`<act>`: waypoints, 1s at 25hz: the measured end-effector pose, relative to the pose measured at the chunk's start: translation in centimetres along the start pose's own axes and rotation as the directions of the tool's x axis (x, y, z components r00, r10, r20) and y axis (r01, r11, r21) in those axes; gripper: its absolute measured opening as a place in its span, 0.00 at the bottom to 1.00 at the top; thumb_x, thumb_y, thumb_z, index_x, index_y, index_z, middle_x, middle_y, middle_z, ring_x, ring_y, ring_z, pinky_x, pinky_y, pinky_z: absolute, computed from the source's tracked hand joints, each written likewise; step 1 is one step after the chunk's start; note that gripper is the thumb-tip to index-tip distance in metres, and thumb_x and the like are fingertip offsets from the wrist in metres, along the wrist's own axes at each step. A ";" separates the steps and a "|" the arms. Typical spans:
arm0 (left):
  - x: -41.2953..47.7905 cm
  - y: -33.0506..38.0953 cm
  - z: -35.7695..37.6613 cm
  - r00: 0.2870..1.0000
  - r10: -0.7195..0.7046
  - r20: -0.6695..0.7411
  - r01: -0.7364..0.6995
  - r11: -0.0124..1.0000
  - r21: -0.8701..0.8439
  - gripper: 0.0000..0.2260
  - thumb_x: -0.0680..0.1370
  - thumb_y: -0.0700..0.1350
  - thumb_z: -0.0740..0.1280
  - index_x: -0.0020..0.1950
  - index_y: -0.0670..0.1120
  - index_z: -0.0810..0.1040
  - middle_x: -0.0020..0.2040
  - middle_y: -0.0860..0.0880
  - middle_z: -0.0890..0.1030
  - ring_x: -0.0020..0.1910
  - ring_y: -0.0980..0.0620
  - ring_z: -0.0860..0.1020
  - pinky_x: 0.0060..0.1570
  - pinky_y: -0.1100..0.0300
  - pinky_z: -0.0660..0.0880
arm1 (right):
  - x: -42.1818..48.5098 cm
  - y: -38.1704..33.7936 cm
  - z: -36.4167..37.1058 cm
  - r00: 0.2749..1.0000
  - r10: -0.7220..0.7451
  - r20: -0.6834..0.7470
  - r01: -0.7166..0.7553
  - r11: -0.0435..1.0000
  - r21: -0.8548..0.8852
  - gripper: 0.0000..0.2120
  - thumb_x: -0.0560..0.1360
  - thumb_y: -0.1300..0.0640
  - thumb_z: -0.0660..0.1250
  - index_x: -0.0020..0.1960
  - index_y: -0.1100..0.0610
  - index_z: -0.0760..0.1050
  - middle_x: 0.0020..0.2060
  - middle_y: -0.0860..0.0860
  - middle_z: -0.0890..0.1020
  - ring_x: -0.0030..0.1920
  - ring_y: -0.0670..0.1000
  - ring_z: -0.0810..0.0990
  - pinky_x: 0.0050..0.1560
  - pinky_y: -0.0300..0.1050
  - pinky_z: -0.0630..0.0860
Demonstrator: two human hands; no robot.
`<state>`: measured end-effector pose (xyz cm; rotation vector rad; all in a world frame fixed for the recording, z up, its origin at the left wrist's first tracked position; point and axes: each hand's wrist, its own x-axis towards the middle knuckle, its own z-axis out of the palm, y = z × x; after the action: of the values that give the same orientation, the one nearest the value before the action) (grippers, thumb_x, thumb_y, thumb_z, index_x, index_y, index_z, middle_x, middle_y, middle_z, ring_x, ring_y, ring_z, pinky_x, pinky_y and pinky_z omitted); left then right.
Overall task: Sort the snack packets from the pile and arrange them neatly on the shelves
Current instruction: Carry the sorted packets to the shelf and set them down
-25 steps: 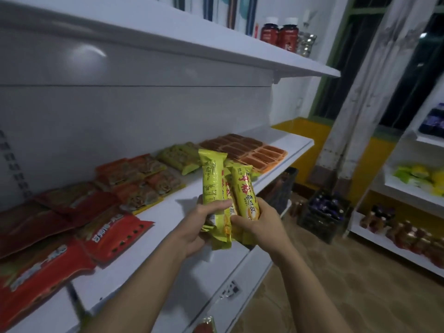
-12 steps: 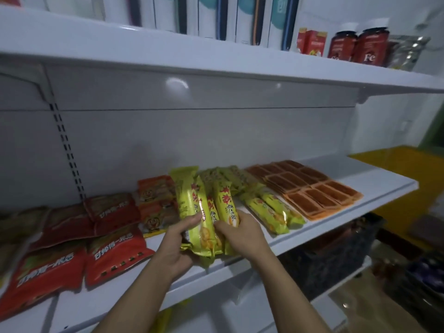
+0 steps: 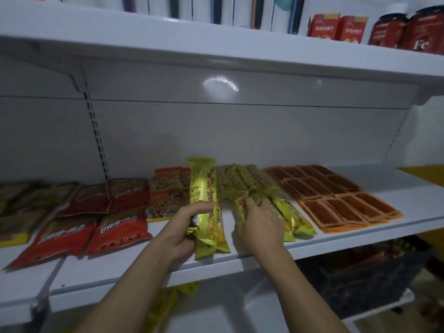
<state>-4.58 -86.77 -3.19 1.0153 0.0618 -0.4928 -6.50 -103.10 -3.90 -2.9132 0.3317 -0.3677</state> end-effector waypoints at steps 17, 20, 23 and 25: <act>-0.7 0.0 0.5 0.999 0.010 -0.047 -0.010 1.000 -0.014 0.16 0.64 0.40 0.75 0.51 0.42 0.83 0.48 0.40 0.82 0.47 0.40 0.81 0.57 0.45 0.76 | 2.7 1.3 1.8 0.988 -0.139 -0.071 0.119 0.966 -0.231 0.15 0.76 0.51 0.64 0.62 0.53 0.72 0.58 0.55 0.73 0.58 0.55 0.72 0.49 0.46 0.72; -0.7 -0.1 0.1 0.998 0.019 -0.053 -0.020 0.999 -0.026 0.19 0.62 0.40 0.77 0.52 0.42 0.83 0.51 0.39 0.82 0.48 0.39 0.81 0.56 0.44 0.76 | 2.3 1.5 1.1 0.972 -0.154 -0.180 0.119 0.975 -0.188 0.15 0.78 0.49 0.61 0.62 0.53 0.75 0.56 0.55 0.76 0.57 0.55 0.73 0.52 0.48 0.70; -0.5 -0.5 -0.3 0.999 0.024 -0.044 -0.029 0.995 -0.100 0.24 0.62 0.38 0.77 0.57 0.42 0.81 0.54 0.38 0.81 0.52 0.38 0.80 0.60 0.39 0.74 | 1.0 0.7 -0.4 0.955 -0.190 -0.228 0.233 0.956 0.179 0.20 0.80 0.45 0.59 0.68 0.51 0.73 0.59 0.53 0.78 0.58 0.54 0.75 0.54 0.47 0.71; -0.4 -0.8 -0.2 1.000 0.031 -0.006 -0.032 0.985 -0.169 0.20 0.66 0.39 0.74 0.57 0.41 0.82 0.54 0.38 0.81 0.52 0.38 0.80 0.62 0.38 0.72 | 0.3 -0.2 -1.0 0.961 -0.270 -0.060 0.264 0.832 0.488 0.22 0.79 0.45 0.62 0.72 0.47 0.70 0.64 0.49 0.78 0.59 0.51 0.77 0.54 0.44 0.72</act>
<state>-5.21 -86.76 -3.83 0.8499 0.0889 -0.4495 -6.49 -103.16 -2.90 -2.4474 -0.1624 -0.4051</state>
